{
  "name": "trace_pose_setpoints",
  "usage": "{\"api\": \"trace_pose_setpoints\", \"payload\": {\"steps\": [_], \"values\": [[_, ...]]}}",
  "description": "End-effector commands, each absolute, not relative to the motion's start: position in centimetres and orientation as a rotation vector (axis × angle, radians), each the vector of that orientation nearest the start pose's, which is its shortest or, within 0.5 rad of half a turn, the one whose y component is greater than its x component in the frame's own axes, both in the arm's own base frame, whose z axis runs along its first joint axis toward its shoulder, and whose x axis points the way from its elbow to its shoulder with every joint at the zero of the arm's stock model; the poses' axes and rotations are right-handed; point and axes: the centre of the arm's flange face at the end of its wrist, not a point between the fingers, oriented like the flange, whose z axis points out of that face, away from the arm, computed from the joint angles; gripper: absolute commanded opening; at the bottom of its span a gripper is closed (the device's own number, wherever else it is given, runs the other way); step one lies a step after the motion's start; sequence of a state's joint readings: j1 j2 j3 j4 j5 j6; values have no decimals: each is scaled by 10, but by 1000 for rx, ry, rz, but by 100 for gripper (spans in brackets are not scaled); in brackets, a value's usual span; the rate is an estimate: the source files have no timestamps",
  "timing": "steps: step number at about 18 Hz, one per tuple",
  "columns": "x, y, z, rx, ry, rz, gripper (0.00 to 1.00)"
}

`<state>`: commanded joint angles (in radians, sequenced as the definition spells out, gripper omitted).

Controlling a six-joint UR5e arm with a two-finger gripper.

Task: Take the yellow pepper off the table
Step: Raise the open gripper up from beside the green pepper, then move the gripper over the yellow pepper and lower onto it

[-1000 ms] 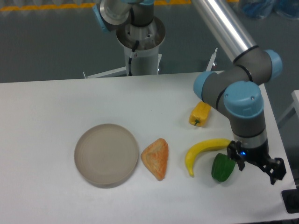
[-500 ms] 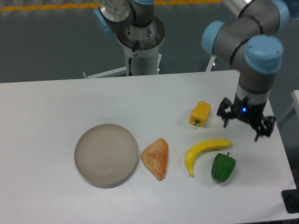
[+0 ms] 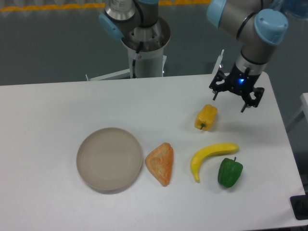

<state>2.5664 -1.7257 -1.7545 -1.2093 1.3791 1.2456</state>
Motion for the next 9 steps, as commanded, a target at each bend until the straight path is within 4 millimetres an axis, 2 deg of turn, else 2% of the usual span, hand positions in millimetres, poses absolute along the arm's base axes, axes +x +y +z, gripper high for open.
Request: {"api": "trace_pose_setpoints", "payload": {"steps": [2,3,9], "values": [[-355,414,332,-2917,380,-36,100],[-351,413,327,-2911,384,-18,100],[-340,409,308,-2907,455,-22,100]]}}
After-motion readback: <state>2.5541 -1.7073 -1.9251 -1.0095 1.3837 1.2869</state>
